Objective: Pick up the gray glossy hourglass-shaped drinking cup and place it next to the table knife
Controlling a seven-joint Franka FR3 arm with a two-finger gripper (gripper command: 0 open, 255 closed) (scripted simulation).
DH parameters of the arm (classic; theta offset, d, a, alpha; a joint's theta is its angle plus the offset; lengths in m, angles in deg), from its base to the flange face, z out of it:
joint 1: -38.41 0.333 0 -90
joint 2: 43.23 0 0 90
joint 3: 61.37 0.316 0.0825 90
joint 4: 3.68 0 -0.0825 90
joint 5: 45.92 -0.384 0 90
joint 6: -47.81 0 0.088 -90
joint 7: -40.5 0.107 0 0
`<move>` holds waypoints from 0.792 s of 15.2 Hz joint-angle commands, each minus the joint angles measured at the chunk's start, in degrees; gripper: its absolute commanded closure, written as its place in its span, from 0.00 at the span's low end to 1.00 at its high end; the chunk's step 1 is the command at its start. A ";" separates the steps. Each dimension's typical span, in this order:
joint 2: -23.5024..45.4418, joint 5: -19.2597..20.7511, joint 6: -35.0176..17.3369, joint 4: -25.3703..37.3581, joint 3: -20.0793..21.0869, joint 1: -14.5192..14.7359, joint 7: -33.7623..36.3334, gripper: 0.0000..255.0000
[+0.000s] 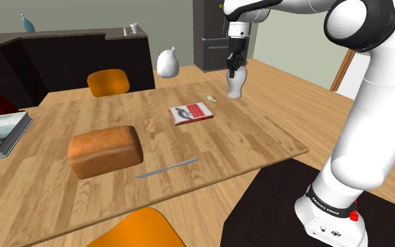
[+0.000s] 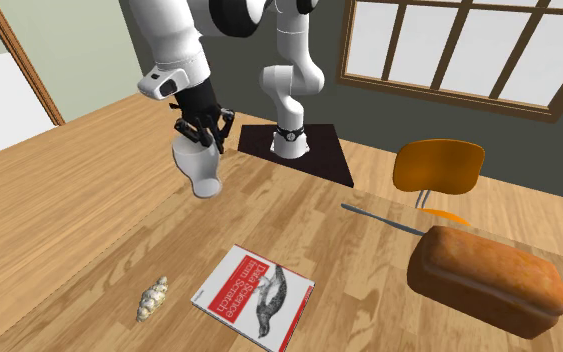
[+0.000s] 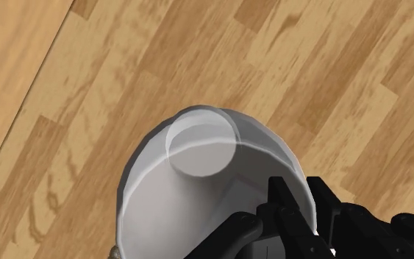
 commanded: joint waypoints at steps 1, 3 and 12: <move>-0.02 0.03 1.64 1.63 -0.05 -0.07 0.14 1.00; 0.10 0.01 3.21 3.32 -0.08 -0.14 0.27 1.00; 1.47 -0.46 10.61 12.01 -0.30 -0.65 0.71 1.00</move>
